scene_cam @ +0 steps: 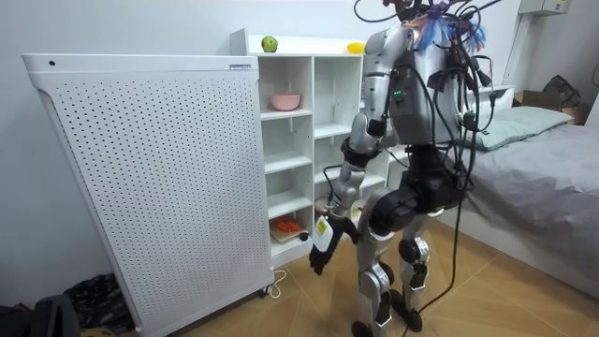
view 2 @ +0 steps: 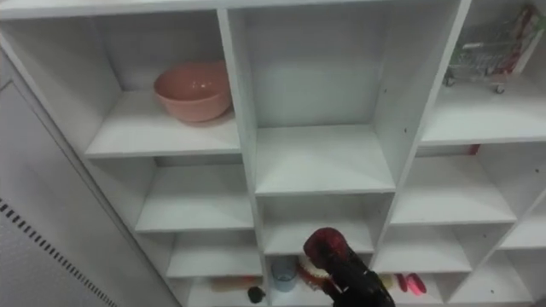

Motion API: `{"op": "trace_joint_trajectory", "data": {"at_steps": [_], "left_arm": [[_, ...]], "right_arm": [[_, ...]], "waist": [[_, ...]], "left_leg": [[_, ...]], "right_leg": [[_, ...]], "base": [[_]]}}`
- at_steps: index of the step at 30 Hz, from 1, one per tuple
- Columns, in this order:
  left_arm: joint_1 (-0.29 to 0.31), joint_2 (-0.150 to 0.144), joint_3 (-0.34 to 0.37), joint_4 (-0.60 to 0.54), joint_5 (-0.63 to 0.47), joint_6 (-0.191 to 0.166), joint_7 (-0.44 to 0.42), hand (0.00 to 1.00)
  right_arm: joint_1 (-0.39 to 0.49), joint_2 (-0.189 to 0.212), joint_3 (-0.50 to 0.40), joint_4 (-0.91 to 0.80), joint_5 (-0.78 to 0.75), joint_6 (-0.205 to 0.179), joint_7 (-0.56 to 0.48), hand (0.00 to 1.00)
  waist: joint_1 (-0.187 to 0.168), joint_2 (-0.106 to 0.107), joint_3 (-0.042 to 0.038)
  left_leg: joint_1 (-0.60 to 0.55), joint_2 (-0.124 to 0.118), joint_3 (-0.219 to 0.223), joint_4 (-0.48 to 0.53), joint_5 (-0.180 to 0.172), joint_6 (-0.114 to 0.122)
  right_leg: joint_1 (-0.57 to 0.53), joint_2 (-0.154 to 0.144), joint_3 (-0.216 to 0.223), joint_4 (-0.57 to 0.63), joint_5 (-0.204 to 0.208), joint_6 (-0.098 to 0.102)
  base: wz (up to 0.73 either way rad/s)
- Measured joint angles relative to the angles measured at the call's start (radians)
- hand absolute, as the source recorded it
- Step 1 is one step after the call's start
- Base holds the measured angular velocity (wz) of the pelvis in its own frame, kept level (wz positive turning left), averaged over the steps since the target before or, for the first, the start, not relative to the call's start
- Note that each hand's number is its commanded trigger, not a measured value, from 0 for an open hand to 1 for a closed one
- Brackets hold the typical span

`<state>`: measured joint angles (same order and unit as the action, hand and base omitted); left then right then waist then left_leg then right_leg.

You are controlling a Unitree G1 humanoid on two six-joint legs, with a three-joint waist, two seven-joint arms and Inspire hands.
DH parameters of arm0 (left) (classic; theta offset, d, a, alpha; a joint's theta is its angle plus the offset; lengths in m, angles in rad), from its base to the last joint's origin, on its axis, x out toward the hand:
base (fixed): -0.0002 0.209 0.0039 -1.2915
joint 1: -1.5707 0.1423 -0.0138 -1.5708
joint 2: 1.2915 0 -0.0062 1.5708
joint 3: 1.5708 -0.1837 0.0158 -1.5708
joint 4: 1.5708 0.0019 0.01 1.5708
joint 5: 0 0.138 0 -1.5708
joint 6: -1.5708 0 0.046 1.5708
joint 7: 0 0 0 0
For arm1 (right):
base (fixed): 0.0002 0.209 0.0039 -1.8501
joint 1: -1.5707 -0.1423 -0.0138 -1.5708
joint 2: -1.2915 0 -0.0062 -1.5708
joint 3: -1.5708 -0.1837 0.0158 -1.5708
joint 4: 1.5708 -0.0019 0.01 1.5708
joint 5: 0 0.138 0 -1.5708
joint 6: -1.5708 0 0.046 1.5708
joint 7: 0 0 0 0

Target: Arrange fruit in the closet

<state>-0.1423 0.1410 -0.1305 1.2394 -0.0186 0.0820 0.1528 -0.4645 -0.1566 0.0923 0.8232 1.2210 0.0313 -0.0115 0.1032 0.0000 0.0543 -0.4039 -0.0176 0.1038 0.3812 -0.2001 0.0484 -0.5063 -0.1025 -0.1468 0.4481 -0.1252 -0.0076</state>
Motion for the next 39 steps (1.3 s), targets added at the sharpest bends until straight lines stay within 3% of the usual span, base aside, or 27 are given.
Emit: {"op": "trace_joint_trajectory", "data": {"at_steps": [1, 6, 14, 19, 25, 31, 39], "left_arm": [[-0.008, -0.003, -0.014, 0.0, -0.024, 0.0, 0.01, 0.0], [-0.04, -0.006, -0.041, 0.015, -0.084, -0.001, 0.035, 0.0], [-0.023, 0.032, -0.092, 0.029, -0.088, 0.008, 0.096, 0.0], [-0.006, 0.04, -0.171, 0.029, -0.087, 0.055, 0.13, 0.0], [-0.022, 0.033, -0.194, 0.027, -0.087, 0.064, 0.143, 0.0], [-0.043, 0.033, -0.208, 0.016, -0.077, 0.064, 0.14, 0.0], [-0.043, 0.039, -0.208, 0.015, -0.077, 0.064, 0.145, 0.0]], "right_arm": [[-0.022, 0.0, -0.007, 0.026, 0.03, -0.001, 0.001, 1.0], [-0.082, -0.006, -0.041, 0.085, 0.089, -0.008, -0.001, 1.0], [-0.174, -0.082, -0.073, 0.129, 0.244, -0.007, -0.01, 1.0], [-0.283, -0.121, -0.084, 0.146, 0.273, -0.008, -0.023, 1.0], [-0.383, -0.141, -0.085, 0.145, 0.282, -0.008, -0.045, 1.0], [-0.413, -0.17, -0.087, 0.11, 0.295, -0.019, -0.107, 1.0], [-0.471, -0.175, -0.086, 0.096, 0.315, -0.042, -0.18, 1.0]], "waist": [[0.011, -0.006, 0.0044], [0.031, -0.015, 0.0095], [0.045, -0.021, 0.012], [0.068, -0.026, 0.0101], [0.061, -0.033, 0.0086], [0.056, -0.043, 0.0056], [0.037, -0.059, 0.0015]], "left_leg": [[-0.031, -0.006, 0.0, 0.015, 0.0, 0.0], [-0.177, -0.014, -0.007, 0.104, -0.001, 0.001], [-0.413, -0.009, -0.043, 0.28, -0.033, -0.011], [-0.528, 0.003, -0.051, 0.417, -0.073, -0.016], [-0.597, 0.003, -0.066, 0.516, -0.106, -0.026], [-0.667, 0.005, -0.065, 0.598, -0.128, -0.024], [-0.695, 0.006, -0.076, 0.637, -0.137, -0.023]], "right_leg": [[-0.035, -0.003, 0.009, 0.02, -0.001, -0.001], [-0.169, -0.015, 0.006, 0.096, -0.007, -0.01], [-0.372, -0.02, -0.009, 0.222, -0.033, -0.032], [-0.475, -0.035, -0.022, 0.35, -0.075, -0.051], [-0.533, -0.051, -0.035, 0.446, -0.112, -0.063], [-0.599, -0.066, -0.036, 0.519, -0.128, -0.069], [-0.615, -0.072, -0.052, 0.545, -0.135, -0.074]], "base": [[0.0], [0.11], [0.09], [0.1], [0.09], [0.01], [0.01]]}}
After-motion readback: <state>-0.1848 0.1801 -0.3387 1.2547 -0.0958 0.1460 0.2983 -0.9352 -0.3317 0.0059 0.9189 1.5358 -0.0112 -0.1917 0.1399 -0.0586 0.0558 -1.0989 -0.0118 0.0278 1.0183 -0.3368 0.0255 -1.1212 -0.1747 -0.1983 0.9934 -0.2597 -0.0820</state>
